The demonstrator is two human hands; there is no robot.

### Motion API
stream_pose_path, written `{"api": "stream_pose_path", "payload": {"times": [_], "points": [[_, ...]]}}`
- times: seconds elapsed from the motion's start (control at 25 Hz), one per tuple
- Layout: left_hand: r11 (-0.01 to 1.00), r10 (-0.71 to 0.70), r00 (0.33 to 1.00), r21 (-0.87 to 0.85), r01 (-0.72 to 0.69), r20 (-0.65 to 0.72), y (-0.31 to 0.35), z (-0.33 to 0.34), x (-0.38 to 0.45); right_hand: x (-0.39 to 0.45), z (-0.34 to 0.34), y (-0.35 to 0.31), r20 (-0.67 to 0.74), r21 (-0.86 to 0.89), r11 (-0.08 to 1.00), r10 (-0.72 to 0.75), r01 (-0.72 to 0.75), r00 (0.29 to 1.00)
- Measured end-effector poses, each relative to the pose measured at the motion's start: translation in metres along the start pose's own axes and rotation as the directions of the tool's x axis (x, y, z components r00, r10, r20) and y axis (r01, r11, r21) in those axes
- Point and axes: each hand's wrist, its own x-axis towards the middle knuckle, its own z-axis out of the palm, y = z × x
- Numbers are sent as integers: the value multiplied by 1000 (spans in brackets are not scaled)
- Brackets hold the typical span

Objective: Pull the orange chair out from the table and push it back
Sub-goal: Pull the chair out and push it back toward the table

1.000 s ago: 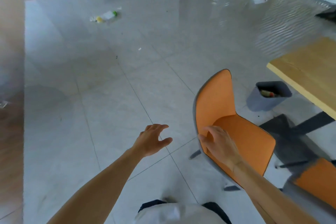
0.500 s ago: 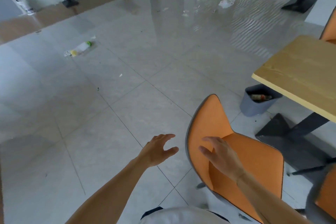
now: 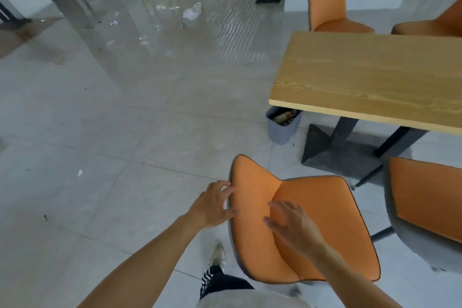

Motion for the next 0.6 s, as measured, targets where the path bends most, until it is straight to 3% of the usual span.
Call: {"api": "stream_pose_path", "payload": {"times": [0.12, 0.32, 0.48, 0.6], "points": [[941, 254, 967, 232, -247, -4, -27, -21, 44, 10, 31, -15, -40, 67, 983, 176, -173, 984], [676, 633, 760, 373, -635, 147, -53, -44, 93, 3, 89, -63, -112, 236, 876, 455, -421, 884], [537, 696, 627, 327, -778, 349, -47, -53, 123, -17, 123, -102, -142, 245, 800, 588, -548, 796], [505, 650, 576, 285, -815, 496, -35, -58, 146, -25, 140, -125, -169, 460, 613, 771, -643, 614]]}}
